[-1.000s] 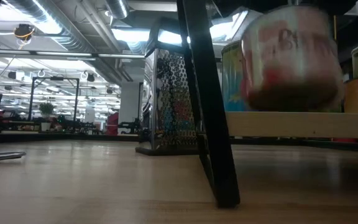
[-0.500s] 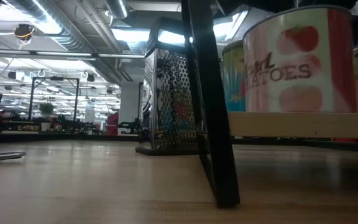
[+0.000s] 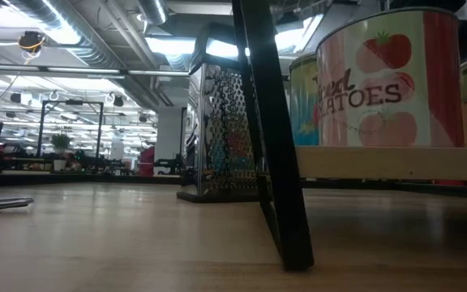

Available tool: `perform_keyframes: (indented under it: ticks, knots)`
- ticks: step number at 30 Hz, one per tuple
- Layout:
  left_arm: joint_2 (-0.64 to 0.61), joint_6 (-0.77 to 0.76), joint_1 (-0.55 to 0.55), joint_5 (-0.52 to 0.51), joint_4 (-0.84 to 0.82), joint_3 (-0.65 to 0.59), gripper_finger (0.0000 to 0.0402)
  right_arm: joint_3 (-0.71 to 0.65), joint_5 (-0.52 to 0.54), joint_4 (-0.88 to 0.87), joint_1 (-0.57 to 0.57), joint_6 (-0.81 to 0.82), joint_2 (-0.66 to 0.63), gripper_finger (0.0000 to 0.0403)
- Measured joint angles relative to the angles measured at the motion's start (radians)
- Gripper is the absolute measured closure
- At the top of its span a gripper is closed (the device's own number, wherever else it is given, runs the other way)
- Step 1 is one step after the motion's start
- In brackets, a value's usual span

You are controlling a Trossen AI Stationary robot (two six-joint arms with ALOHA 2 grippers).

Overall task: Pick and place cans onto a shelf
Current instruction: Adjust the canned goods on the shelf

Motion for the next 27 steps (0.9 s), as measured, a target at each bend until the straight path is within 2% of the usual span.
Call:
perform_keyframes:
  ticks: [5, 9, 15, 20, 24, 27]
  knots:
    - [-0.154, 0.050, -0.003, -0.133, -0.068, 0.000, 0.0399, 0.000, 0.000, 0.003, 0.021, 0.000, 0.000, 0.0366]
    - [-0.264, 0.047, -0.021, -0.201, -0.164, 0.000, 0.0398, 0.000, 0.000, 0.022, 0.034, 0.016, 0.000, 0.0365]
    - [-0.387, -0.015, -0.087, -0.258, -0.334, -0.029, 0.0400, 0.000, 0.001, 0.200, 0.056, 0.101, 0.008, 0.0366]
    - [-0.502, -0.066, -0.173, -0.277, -0.287, -0.221, 0.0399, 0.000, 0.001, 0.389, 0.084, 0.102, 0.056, 0.0366]
    - [-0.610, -0.106, -0.239, -0.297, -0.116, -0.455, 0.0399, 0.000, -0.009, 0.546, 0.111, 0.101, 0.126, 0.0366]
    - [-0.678, -0.116, -0.270, -0.297, 0.034, -0.617, 0.0396, 0.000, -0.061, 0.673, 0.131, 0.100, 0.187, 0.0366]
